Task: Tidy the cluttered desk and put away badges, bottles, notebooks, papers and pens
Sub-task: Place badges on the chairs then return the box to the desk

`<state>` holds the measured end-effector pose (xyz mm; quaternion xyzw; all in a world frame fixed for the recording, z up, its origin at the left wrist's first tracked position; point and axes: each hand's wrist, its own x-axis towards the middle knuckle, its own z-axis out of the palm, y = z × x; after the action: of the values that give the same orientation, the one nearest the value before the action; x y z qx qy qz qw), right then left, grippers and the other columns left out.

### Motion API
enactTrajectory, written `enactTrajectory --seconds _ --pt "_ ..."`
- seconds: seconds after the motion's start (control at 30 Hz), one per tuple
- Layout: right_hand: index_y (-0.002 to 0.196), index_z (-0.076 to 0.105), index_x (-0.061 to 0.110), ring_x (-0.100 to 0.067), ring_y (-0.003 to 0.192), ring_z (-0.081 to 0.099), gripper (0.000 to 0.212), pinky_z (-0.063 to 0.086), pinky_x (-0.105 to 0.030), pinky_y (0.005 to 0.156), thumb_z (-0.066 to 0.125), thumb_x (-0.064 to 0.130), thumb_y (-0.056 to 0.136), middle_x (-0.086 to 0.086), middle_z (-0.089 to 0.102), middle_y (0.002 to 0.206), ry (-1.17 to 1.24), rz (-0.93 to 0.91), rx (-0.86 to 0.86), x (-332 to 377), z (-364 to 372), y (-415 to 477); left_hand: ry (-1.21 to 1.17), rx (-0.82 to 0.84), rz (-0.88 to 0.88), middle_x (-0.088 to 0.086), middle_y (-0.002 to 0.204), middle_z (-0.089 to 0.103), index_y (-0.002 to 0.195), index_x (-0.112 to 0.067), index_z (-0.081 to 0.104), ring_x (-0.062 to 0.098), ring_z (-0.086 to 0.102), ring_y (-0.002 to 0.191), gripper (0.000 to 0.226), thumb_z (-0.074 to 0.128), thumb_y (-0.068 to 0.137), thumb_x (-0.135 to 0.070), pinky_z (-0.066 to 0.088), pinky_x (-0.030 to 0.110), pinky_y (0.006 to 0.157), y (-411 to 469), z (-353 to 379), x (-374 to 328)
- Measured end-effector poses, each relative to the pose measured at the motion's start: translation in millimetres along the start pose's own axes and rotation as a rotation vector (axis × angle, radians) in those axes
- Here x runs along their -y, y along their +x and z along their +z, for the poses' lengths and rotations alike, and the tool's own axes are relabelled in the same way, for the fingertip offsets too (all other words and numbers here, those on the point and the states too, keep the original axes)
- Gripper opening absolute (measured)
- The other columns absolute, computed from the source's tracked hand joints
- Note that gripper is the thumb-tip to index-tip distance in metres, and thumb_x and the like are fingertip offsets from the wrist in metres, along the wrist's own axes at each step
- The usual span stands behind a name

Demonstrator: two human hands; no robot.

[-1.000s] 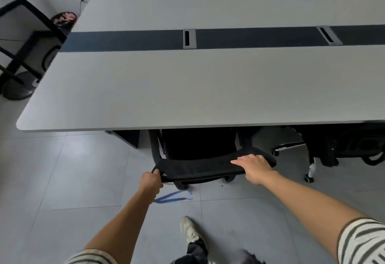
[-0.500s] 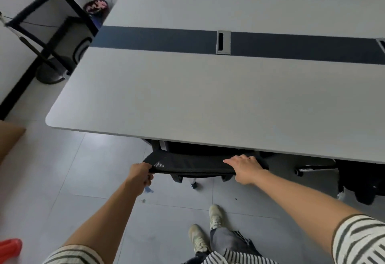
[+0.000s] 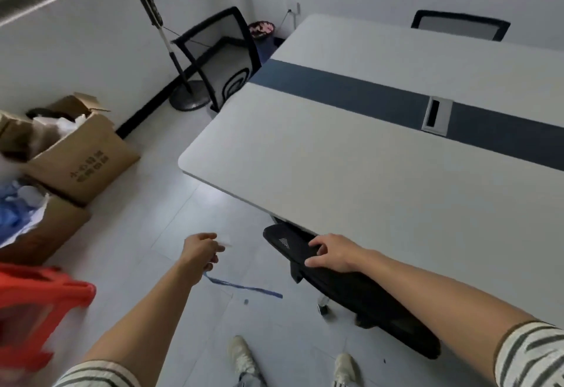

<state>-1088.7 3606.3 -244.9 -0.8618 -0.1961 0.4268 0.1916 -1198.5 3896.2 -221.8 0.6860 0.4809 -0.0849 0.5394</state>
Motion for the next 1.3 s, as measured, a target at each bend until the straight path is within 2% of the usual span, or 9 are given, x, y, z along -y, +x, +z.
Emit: enactTrajectory --seconds 0.17,0.3,0.53,0.67,0.87,1.0,1.07,1.17,1.3 --pt "0.132 0.057 0.024 -0.016 0.105 0.059 0.056 0.047 -0.032 0.095 0.068 0.049 0.083 0.003 0.064 0.119 -0.039 -0.065 -0.083 95 -8 60 -0.003 -0.036 -0.018 0.018 0.073 0.064 0.108 0.001 0.061 0.019 0.040 0.047 0.025 0.046 0.089 0.008 0.027 0.019 0.042 41 -105 15" --pt "0.125 0.060 0.024 -0.015 0.102 0.061 0.048 0.048 -0.031 0.092 0.066 0.048 0.084 0.004 0.066 0.115 -0.023 -0.079 -0.150 182 6 117 0.046 -0.064 -0.016 0.016 0.070 0.063 0.104 -0.001 0.063 0.018 0.037 0.043 0.022 0.046 0.090 0.003 0.025 0.016 0.040 83 -199 19" --pt "0.122 0.062 0.025 -0.014 0.092 0.066 0.042 0.055 -0.034 0.088 0.066 0.045 0.085 0.003 0.068 0.110 0.021 -0.112 -0.093 321 27 188 0.049 -0.108 0.020 0.016 0.073 0.062 0.098 -0.004 0.062 0.017 0.036 0.045 0.017 0.046 0.092 -0.001 0.024 0.017 0.043 137 -330 1" --pt "0.119 0.063 0.024 -0.015 0.091 0.066 0.039 0.055 -0.033 0.086 0.066 0.042 0.085 0.004 0.069 0.106 -0.010 -0.138 -0.095 376 16 228 0.028 -0.109 0.043 0.017 0.074 0.063 0.096 -0.004 0.062 0.017 0.035 0.045 0.016 0.047 0.092 -0.001 0.024 0.019 0.044 187 -372 -19" --pt "0.120 0.063 0.020 -0.016 0.092 0.067 0.038 0.054 -0.033 0.087 0.067 0.038 0.086 -0.001 0.068 0.111 -0.003 -0.080 -0.127 413 -27 310 0.095 -0.020 0.066 0.015 0.072 0.063 0.096 -0.004 0.062 0.016 0.036 0.043 0.015 0.048 0.091 -0.003 0.022 0.017 0.041 271 -395 -66" --pt "0.115 0.063 0.024 -0.015 0.086 0.068 0.032 0.053 -0.029 0.082 0.067 0.037 0.086 0.000 0.070 0.099 0.010 -0.042 -0.139 445 -69 391 0.200 0.017 0.082 0.013 0.073 0.064 0.094 -0.009 0.061 0.016 0.039 0.045 0.013 0.049 0.092 -0.007 0.024 0.019 0.039 343 -418 -122" --pt "0.111 0.064 0.027 -0.018 0.092 0.068 0.032 0.054 -0.033 0.086 0.067 0.041 0.082 0.001 0.071 0.093 0.005 -0.019 -0.152 468 -94 435 0.218 0.004 0.078 0.012 0.073 0.065 0.092 -0.010 0.062 0.015 0.040 0.046 0.013 0.048 0.093 -0.008 0.026 0.021 0.040 375 -434 -152" --pt "0.110 0.065 0.025 -0.018 0.092 0.068 0.033 0.054 -0.033 0.087 0.067 0.040 0.081 0.001 0.069 0.100 -0.001 -0.023 -0.152 510 -129 495 0.261 -0.004 0.097 0.010 0.071 0.066 0.094 -0.008 0.064 0.015 0.041 0.045 0.014 0.050 0.092 -0.009 0.029 0.021 0.042 419 -460 -198" --pt "0.117 0.066 0.018 -0.019 0.094 0.067 0.037 0.053 -0.033 0.087 0.068 0.035 0.084 -0.003 0.070 0.103 -0.013 -0.070 -0.186 561 -170 546 0.224 -0.063 0.138 0.011 0.068 0.065 0.093 -0.006 0.065 0.015 0.038 0.040 0.015 0.050 0.091 -0.006 0.029 0.017 0.037 470 -485 -253"
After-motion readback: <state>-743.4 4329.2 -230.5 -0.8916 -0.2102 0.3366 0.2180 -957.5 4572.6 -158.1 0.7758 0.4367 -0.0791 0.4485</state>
